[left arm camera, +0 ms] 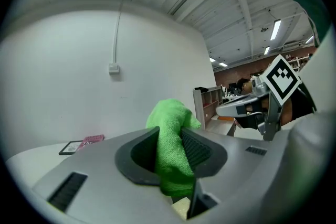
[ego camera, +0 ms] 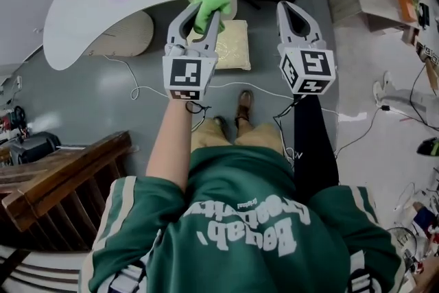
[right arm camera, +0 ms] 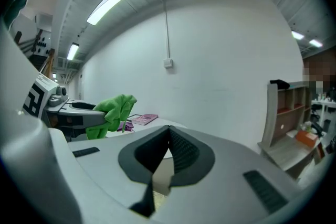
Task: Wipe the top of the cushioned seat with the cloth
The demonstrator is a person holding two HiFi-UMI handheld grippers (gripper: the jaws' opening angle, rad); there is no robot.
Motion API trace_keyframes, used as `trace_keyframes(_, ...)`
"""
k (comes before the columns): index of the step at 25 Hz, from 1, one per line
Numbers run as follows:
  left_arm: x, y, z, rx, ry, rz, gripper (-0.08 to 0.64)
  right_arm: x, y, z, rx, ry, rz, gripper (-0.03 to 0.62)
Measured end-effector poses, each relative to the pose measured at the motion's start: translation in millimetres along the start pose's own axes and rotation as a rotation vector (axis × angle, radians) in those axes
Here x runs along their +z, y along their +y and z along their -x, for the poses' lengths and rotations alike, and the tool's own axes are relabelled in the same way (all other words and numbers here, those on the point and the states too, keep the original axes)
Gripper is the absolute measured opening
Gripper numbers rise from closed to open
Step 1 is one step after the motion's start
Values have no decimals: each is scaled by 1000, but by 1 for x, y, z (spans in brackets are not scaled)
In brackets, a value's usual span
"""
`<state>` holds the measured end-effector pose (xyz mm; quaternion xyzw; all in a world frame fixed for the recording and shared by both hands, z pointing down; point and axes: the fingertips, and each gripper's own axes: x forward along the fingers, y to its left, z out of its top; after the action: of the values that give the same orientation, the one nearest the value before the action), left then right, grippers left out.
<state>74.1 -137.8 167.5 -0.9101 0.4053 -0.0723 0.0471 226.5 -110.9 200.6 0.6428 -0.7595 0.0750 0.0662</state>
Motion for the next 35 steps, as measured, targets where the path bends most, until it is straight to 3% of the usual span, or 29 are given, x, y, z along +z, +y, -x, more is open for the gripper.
trace_keyframes(9, -76, -20, -40, -64, 109, 80, 124, -70, -17, -31, -28, 83, -62, 8)
trace_keyframes(23, -278, -63, -108, -186, 392, 254, 124, -187, -48, -78, -139, 183, -148, 8)
trace_keyframes(27, -324, -79, -122, -225, 461, 262, 124, -218, -49, -81, -157, 221, -163, 8)
trace_keyframes(35, -401, -109, -158, -253, 588, 373, 124, -250, -45, -94, -151, 270, -173, 8)
